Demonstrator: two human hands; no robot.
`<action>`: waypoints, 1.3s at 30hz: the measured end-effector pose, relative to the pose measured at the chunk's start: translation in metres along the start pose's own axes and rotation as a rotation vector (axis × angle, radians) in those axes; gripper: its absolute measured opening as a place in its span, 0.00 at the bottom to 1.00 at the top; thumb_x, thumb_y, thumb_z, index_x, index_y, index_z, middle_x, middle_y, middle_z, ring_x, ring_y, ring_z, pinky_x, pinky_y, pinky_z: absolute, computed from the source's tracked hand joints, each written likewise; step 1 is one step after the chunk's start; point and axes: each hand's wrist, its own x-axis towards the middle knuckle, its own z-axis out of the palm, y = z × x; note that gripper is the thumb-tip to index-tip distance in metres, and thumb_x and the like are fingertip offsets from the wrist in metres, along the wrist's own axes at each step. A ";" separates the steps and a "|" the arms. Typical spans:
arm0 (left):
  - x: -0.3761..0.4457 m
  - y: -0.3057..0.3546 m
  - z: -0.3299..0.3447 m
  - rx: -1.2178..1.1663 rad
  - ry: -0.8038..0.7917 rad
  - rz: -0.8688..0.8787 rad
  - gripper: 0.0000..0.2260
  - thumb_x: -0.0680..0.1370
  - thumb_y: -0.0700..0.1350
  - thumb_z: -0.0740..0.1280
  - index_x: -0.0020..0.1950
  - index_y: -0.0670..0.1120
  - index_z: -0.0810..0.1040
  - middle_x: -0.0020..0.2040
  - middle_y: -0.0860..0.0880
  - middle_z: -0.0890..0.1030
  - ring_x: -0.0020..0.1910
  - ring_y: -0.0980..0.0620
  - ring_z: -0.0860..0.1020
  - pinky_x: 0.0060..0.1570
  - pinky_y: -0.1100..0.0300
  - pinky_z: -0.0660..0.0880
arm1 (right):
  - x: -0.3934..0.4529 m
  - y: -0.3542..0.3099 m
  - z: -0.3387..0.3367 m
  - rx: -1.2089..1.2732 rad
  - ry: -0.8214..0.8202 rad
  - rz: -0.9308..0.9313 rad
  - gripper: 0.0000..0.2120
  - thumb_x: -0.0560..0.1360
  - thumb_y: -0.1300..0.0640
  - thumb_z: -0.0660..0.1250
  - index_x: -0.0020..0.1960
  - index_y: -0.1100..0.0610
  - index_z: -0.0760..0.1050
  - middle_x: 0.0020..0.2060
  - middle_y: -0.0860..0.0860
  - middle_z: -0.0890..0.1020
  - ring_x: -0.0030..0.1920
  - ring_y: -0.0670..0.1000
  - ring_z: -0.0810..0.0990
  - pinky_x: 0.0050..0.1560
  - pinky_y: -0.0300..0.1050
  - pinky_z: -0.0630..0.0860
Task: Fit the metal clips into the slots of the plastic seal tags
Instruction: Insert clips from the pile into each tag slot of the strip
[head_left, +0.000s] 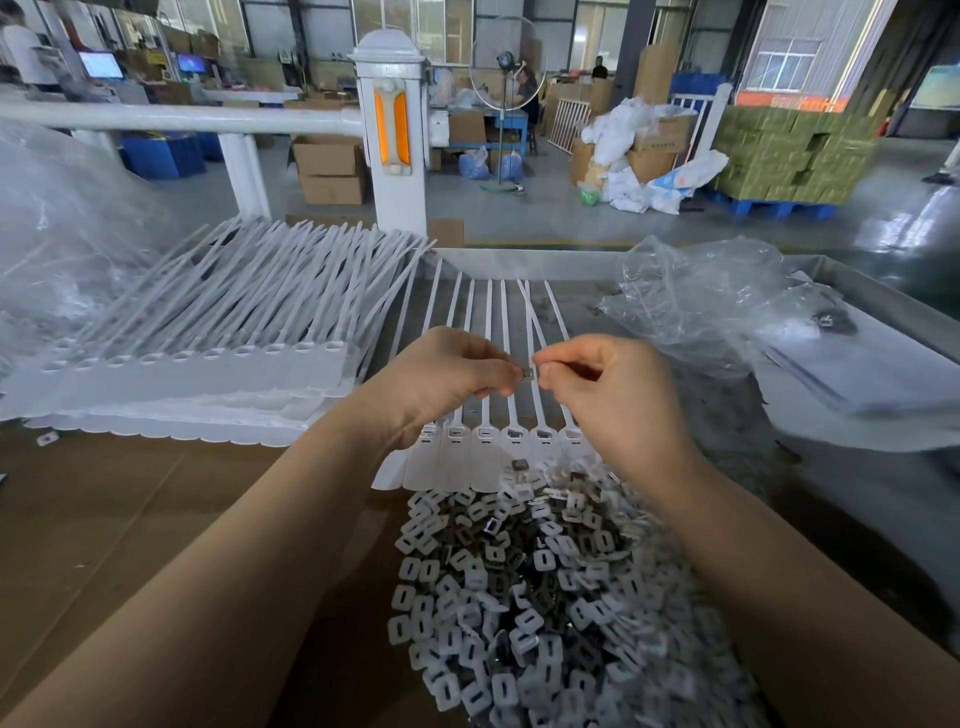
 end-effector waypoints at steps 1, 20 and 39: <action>0.000 0.000 0.000 0.017 0.007 0.012 0.03 0.74 0.43 0.72 0.43 0.46 0.85 0.36 0.53 0.83 0.34 0.64 0.76 0.40 0.63 0.69 | 0.000 0.000 0.000 0.006 -0.002 0.010 0.07 0.76 0.58 0.70 0.49 0.49 0.85 0.38 0.41 0.85 0.39 0.38 0.82 0.40 0.32 0.77; -0.001 -0.020 0.007 0.685 -0.234 0.072 0.13 0.75 0.64 0.67 0.59 0.67 0.75 0.56 0.56 0.70 0.61 0.50 0.65 0.62 0.51 0.63 | 0.007 0.014 -0.006 -0.251 -0.226 0.250 0.10 0.80 0.58 0.63 0.44 0.60 0.80 0.20 0.42 0.75 0.19 0.40 0.71 0.27 0.39 0.66; 0.003 -0.021 -0.001 0.604 -0.247 0.030 0.11 0.73 0.61 0.71 0.54 0.67 0.77 0.55 0.58 0.70 0.60 0.50 0.67 0.68 0.42 0.65 | 0.010 0.015 -0.014 -0.450 -0.396 0.342 0.10 0.76 0.63 0.62 0.42 0.56 0.81 0.27 0.48 0.79 0.21 0.43 0.70 0.28 0.37 0.66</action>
